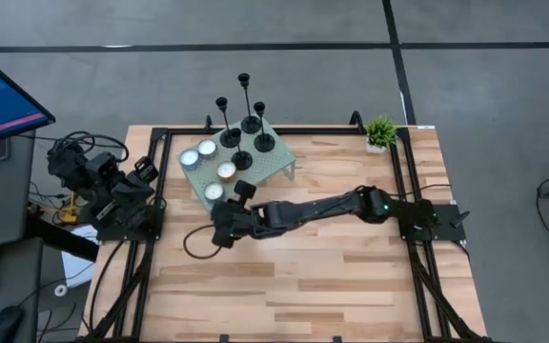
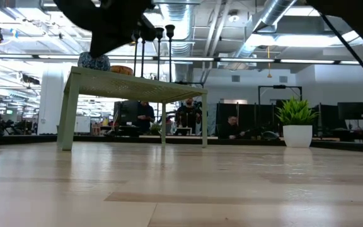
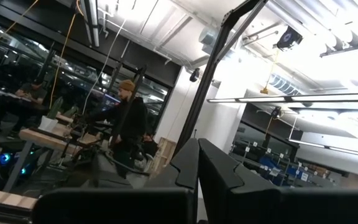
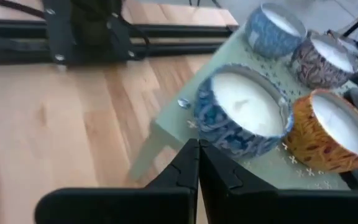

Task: Pick & Place candle stick holders
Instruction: Put the blue patterned scented candle on the shelf

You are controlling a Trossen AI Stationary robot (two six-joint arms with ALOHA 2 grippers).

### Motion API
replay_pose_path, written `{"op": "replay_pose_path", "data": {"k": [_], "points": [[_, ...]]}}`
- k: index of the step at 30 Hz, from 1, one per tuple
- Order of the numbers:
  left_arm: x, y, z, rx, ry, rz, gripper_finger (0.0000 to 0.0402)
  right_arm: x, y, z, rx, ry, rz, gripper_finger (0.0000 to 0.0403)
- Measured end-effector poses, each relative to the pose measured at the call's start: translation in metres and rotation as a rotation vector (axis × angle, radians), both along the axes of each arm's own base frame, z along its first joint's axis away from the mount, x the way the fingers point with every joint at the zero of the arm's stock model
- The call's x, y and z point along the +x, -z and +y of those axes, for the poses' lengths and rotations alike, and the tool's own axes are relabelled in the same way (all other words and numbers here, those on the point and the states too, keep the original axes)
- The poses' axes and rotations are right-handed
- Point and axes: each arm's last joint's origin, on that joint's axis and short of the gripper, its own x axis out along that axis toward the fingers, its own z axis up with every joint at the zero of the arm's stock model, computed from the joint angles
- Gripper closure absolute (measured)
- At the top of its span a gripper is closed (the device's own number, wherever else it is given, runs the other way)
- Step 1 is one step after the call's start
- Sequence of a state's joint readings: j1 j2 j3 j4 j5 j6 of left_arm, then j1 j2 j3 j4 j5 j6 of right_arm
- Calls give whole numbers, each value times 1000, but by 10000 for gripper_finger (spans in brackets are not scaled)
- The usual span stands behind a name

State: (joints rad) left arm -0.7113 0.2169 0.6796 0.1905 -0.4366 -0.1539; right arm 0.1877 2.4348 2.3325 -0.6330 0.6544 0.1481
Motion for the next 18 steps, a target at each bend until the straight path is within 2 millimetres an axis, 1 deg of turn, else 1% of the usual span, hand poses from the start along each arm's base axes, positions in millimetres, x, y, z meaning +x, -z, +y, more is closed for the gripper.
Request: {"op": "replay_pose_path", "data": {"k": [3, 6, 11, 13, 15, 17, 18], "points": [[0, 0, 0, 0, 1, 0, 394, 3, 3, -11, -6, 14, 7, 403], [0, 0, 0, 0, 0, 0, 394, 6, 0, -20, -11, 11, -13, 403], [0, 0, 0, 0, 0, 0, 394, 10, -1, -33, 34, -21, -30, 403], [0, 0, 0, 0, 0, 0, 394, 10, -1, -33, 39, -26, -30, 403], [0, 0, 0, 0, 0, 0, 394, 10, -2, -28, 37, -33, -39, 403], [0, 0, 0, 0, 0, 1, 394, 7, -12, -18, 14, -49, -64, 403], [0, 0, 0, 1, -1, 2, 394, 4, -21, -13, 3, -56, -84, 403]]}}
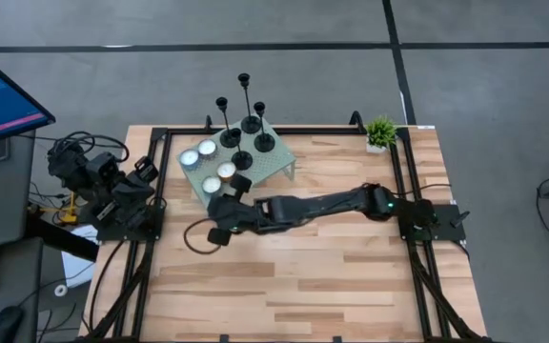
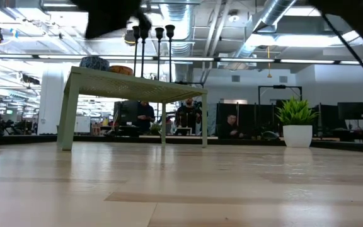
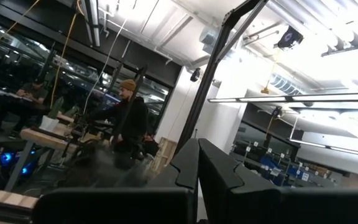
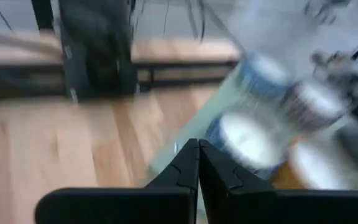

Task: Pick & Place candle stick holders
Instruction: Put the blue patterned scented candle on the shelf, then return to Home Position

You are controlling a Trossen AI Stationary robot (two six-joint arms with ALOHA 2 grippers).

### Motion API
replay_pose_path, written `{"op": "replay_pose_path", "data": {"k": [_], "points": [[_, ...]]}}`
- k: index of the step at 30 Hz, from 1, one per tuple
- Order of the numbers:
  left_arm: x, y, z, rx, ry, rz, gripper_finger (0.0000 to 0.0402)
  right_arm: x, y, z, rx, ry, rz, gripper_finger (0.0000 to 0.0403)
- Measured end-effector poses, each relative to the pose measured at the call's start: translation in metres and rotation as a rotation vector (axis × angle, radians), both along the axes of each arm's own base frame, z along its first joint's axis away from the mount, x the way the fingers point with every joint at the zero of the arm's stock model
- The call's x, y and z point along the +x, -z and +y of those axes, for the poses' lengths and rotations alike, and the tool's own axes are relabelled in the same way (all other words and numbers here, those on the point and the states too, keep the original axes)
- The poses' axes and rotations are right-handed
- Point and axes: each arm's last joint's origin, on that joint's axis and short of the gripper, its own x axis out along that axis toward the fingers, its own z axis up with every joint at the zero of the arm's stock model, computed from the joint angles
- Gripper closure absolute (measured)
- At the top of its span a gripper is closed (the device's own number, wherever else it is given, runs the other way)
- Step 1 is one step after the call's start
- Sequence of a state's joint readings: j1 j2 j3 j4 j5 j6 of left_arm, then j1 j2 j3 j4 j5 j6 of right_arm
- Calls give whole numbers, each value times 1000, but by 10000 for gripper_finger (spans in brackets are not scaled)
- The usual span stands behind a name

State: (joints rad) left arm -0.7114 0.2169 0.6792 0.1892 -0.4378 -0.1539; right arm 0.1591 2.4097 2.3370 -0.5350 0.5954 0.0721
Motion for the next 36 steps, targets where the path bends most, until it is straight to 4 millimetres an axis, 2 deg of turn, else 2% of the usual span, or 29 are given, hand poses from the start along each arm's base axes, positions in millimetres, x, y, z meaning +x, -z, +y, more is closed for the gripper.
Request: {"op": "replay_pose_path", "data": {"k": [3, 7, 9, 13, 15, 17, 20, 22, 25, 29, 32, 36], "points": [[1, 1, 0, 11, -30, 16, 394, -20, -47, 14, -40, -9, -70, 403], [2, 2, 2, 14, -103, 46, 394, -81, -137, 18, -43, -33, -151, 403], [2, 3, 3, -1, -146, 65, 394, -115, -170, 16, -38, -53, -152, 403], [4, 7, 5, 25, -280, 144, 397, -179, -215, 7, -23, -108, -124, 403], [5, 10, 6, 38, -359, 196, 397, -217, -236, -1, -10, -117, -122, 403], [6, 12, 8, 41, -442, 248, 397, -252, -247, -8, 2, -101, -112, 403], [3, 13, 13, 11, -531, 289, 398, -292, -243, -15, -7, -39, -91, 403], [-1, 10, 17, -10, -546, 282, 398, -317, -233, -19, -7, -7, -95, 403], [-7, 9, 22, -36, -561, 280, 398, -360, -213, -27, 42, 14, -198, 403], [-9, 15, 24, 3, -573, 312, 398, -402, -161, -38, 117, 0, -376, 403], [-7, 20, 22, 49, -577, 345, 398, -421, -114, -45, 174, -3, -513, 403], [-4, 25, 20, 69, -577, 360, 398, -449, -64, -57, 251, 12, -700, 403]]}}
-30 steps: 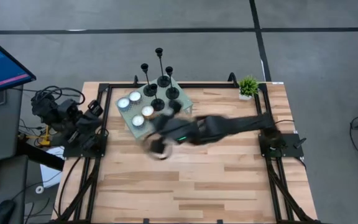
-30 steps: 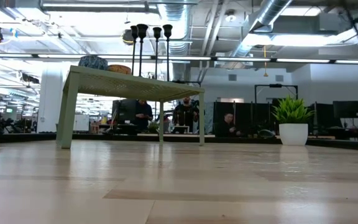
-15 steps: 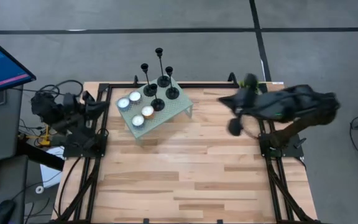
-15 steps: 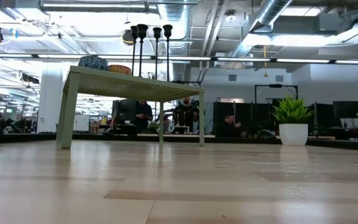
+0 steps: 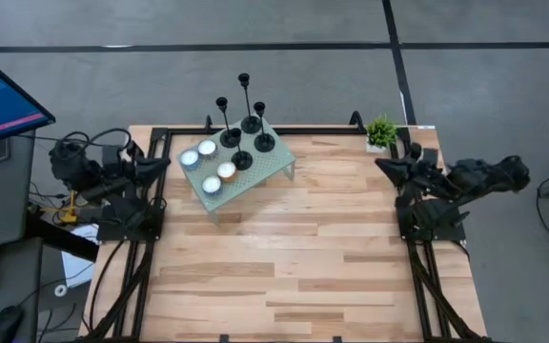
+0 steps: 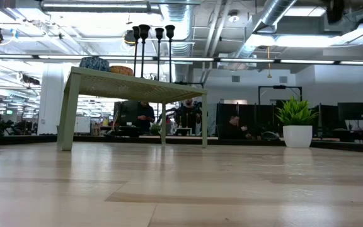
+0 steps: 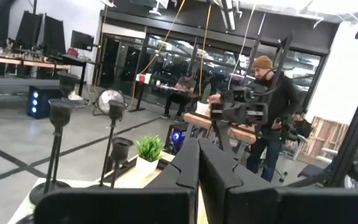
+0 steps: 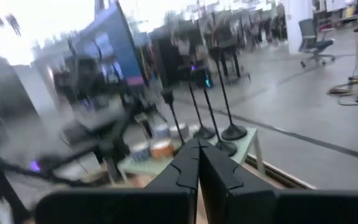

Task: Pick & Place candle stick holders
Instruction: Return to Home Position

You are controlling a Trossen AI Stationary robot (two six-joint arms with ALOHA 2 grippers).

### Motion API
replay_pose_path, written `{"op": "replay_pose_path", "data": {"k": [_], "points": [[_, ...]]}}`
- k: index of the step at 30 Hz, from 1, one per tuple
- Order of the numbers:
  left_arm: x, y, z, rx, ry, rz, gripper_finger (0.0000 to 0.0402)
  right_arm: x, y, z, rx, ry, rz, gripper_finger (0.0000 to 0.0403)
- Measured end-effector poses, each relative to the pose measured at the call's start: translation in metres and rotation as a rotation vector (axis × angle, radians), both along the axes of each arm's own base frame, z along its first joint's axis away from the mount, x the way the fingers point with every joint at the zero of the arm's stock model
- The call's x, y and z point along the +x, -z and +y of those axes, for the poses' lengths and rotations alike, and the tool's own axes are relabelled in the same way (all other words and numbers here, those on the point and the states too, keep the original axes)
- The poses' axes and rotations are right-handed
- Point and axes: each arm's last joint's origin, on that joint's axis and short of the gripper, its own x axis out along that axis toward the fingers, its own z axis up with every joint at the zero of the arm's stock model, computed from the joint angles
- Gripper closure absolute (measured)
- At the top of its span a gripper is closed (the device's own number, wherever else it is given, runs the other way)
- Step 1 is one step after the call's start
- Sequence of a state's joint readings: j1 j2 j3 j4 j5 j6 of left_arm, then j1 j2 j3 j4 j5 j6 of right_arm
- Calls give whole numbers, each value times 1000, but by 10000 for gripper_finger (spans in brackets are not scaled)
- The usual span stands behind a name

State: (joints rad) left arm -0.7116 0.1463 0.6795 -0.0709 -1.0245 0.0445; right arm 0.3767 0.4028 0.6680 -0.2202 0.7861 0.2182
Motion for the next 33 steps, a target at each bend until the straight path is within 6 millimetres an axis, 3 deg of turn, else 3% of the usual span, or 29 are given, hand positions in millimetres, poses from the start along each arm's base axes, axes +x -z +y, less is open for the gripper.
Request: {"op": "replay_pose_path", "data": {"k": [4, 10, 17, 21, 24, 30, 33], "points": [[3, 6, -2, 13, 8, 32, 398, -16, 39, -6, 42, -4, -99, 403], [2, 19, -2, -16, 79, 85, 398, -29, 74, -11, 97, -17, -177, 403], [-17, 34, 14, -113, 92, 75, 398, -21, 87, -7, 63, -34, -78, 403], [-11, 43, 9, -47, 56, 132, 397, -20, 92, -7, 59, -33, -51, 403], [-3, 57, 2, -41, 63, 166, 397, -15, 112, -5, 60, -44, -8, 403], [15, 90, -17, -109, 246, 222, 397, -1, 155, 2, 160, -88, 25, 403], [21, 103, -25, -161, 340, 241, 397, 1, 158, 4, 173, -136, 3, 403]]}}
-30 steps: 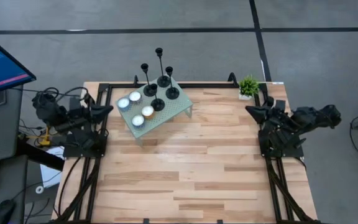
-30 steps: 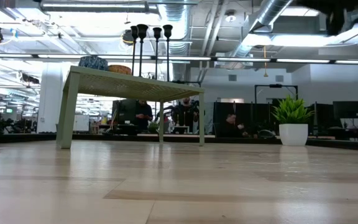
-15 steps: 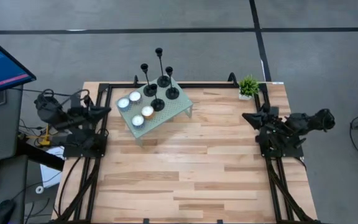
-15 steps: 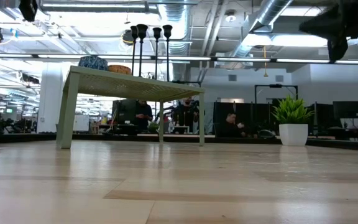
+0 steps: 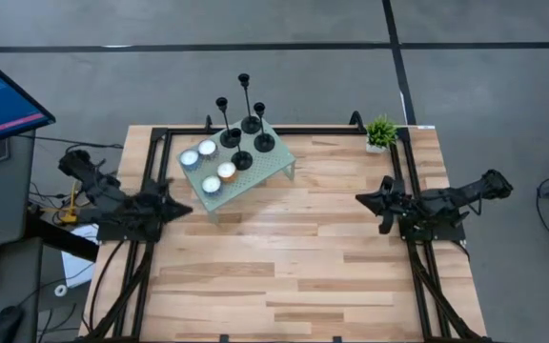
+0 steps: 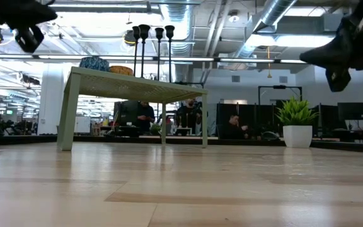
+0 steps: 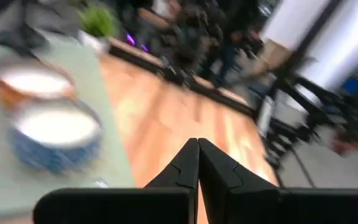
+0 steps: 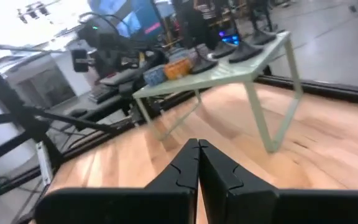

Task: Pick & Place candle stick holders
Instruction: Return to Home Position

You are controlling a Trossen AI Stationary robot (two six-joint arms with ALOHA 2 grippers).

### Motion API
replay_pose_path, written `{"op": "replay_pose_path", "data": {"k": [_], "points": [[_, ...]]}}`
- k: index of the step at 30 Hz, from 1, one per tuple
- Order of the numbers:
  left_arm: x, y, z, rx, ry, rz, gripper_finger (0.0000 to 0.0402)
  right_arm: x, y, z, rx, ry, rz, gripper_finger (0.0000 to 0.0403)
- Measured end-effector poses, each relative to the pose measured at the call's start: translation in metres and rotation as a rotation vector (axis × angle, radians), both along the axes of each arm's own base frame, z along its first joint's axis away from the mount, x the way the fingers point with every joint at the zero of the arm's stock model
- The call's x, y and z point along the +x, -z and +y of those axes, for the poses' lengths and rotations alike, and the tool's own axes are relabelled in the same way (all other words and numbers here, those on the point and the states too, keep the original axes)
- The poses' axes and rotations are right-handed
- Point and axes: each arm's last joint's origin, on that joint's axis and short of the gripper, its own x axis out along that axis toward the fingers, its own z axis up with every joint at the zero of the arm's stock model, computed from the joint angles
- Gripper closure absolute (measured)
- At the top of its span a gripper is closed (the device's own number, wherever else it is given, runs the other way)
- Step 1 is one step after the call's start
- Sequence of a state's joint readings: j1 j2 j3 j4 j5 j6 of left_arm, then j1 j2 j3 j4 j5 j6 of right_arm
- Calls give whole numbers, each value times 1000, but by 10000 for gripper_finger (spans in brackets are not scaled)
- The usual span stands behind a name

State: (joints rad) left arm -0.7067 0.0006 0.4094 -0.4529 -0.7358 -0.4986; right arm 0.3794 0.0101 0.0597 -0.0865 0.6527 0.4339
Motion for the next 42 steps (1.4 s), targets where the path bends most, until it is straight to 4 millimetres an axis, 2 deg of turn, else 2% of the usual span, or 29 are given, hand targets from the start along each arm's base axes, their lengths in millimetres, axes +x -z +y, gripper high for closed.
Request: {"op": "replay_pose_path", "data": {"k": [5, 11, 15, 21, 27, 42], "points": [[10, 20, -14, -60, 195, 12, 395, 0, -1, 2, -16, -71, -3, 403], [19, 35, -29, -69, 385, -87, 395, 1, 1, 5, 3, -177, 14, 403], [24, 51, -37, -104, 503, -151, 394, 0, 1, 5, 5, -185, 14, 403], [27, 71, -45, -155, 648, -157, 394, 1, 1, 5, 4, -180, 16, 403], [25, 70, -48, -67, 762, -204, 394, 1, 1, 5, 4, -180, 16, 403], [25, 71, -48, -22, 763, -211, 394, 1, 1, 5, 5, -180, 17, 403]]}}
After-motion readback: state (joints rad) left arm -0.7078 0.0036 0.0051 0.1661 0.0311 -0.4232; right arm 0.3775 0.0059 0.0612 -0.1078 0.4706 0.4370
